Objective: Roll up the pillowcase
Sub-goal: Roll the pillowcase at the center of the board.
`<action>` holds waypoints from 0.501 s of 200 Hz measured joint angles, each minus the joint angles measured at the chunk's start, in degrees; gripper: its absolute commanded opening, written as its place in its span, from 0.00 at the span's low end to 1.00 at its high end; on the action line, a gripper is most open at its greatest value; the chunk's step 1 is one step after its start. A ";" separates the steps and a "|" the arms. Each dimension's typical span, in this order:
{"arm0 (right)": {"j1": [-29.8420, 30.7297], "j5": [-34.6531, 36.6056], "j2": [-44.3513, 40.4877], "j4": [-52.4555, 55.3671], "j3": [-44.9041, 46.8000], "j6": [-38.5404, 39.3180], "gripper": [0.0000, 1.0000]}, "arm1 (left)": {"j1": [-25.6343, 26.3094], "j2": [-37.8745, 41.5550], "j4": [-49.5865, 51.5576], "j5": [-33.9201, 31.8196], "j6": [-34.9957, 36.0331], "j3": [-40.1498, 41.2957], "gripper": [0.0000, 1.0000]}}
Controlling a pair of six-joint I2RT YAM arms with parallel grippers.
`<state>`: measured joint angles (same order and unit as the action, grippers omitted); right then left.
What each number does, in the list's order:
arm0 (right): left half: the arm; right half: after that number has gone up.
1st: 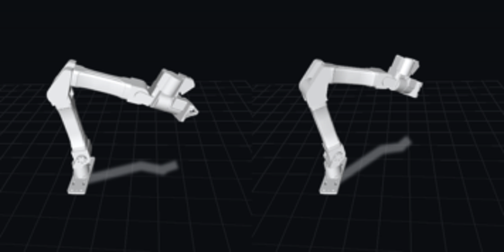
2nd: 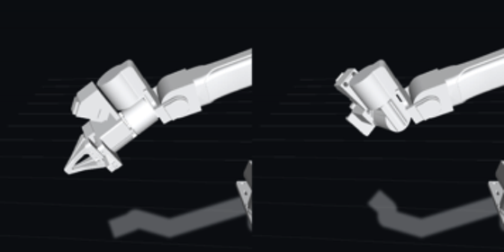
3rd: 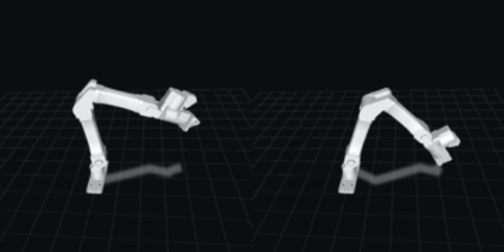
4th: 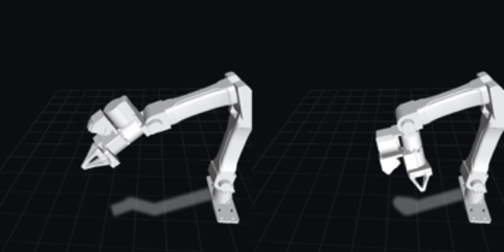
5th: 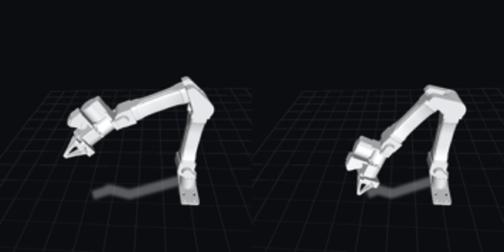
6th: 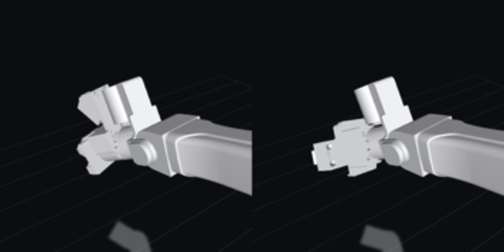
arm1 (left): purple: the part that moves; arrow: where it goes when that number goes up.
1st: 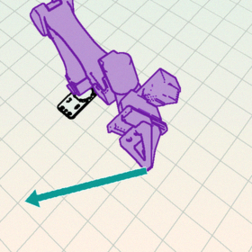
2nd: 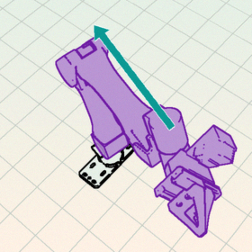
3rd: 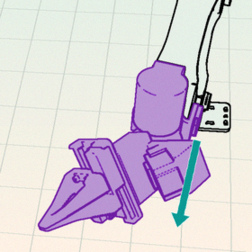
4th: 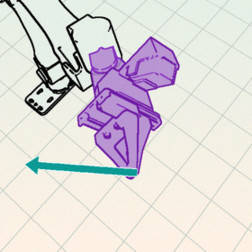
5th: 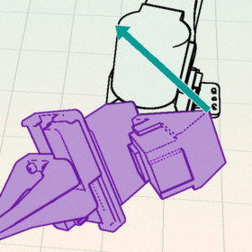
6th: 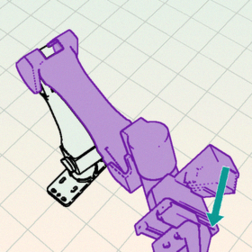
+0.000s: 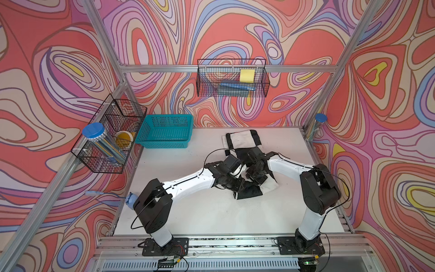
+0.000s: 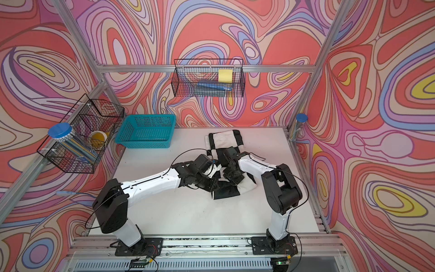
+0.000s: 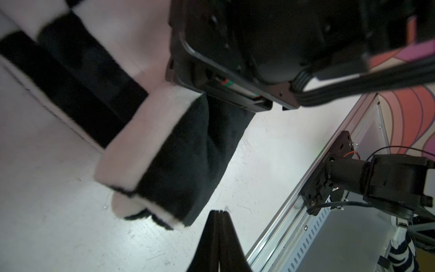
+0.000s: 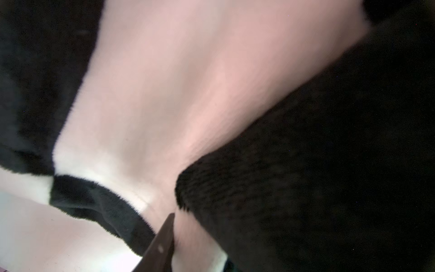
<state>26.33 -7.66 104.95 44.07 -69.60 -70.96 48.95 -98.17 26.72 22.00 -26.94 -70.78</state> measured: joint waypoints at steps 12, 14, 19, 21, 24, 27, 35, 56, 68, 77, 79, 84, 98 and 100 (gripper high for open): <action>-0.11 -0.15 -0.02 -0.02 0.02 0.02 0.39 | -0.07 -1.86 -0.61 0.17 0.00 -0.15 0.08; -0.11 -0.17 -0.02 -0.02 0.02 0.02 0.39 | -0.09 -2.08 -0.61 0.17 0.00 -0.26 0.08; -0.17 -0.22 -0.04 -0.13 0.11 0.02 0.39 | -0.17 -2.99 -0.59 -0.17 0.00 -0.66 0.08; -0.17 -0.28 -0.07 -0.17 0.15 0.02 0.39 | -0.17 -3.23 -0.61 -0.24 0.00 -0.81 0.07; -0.24 -0.31 -0.20 -0.28 0.24 0.02 0.39 | -0.20 -3.98 -0.72 -0.68 -0.02 -1.11 0.07; -0.28 -0.37 -0.24 -0.37 0.33 0.02 0.39 | -0.24 -4.55 -0.74 -1.05 -0.02 -1.49 0.06; -0.48 -0.55 -0.61 -0.76 0.81 0.04 0.39 | -0.28 -5.86 -1.33 -2.40 -0.13 -2.01 0.06; -1.11 -0.72 -1.99 -1.77 2.14 0.46 0.40 | -0.55 -7.34 -4.44 -6.82 -2.27 -1.27 0.07; -1.51 -0.76 -2.62 -2.69 2.95 0.83 0.41 | -0.85 -7.39 -5.97 -8.44 -3.61 -0.79 0.07; -1.79 -0.74 -3.21 -3.52 3.72 0.90 0.42 | -1.03 -7.65 -7.08 -9.44 -4.57 -0.76 0.07; -1.86 -0.76 -3.37 -3.74 3.96 0.94 0.42 | -1.05 -7.72 -7.41 -9.68 -4.79 -0.76 0.08; -1.99 -0.72 -3.72 -4.13 4.35 0.98 0.43 | -1.11 -7.96 -8.15 -10.01 -5.31 -0.76 0.07; -2.36 -0.59 -4.55 -4.94 5.05 1.29 0.46 | -1.20 -9.01 -9.79 -10.40 -6.58 -0.76 0.07; -2.40 -0.55 -4.59 -5.01 5.09 1.36 0.47 | -1.22 -9.18 -9.99 -10.43 -6.71 -0.79 0.07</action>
<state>23.92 -8.21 100.36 39.07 -64.51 -69.60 47.72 -107.35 16.73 11.57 -33.65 -71.57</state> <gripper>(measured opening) 0.442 0.077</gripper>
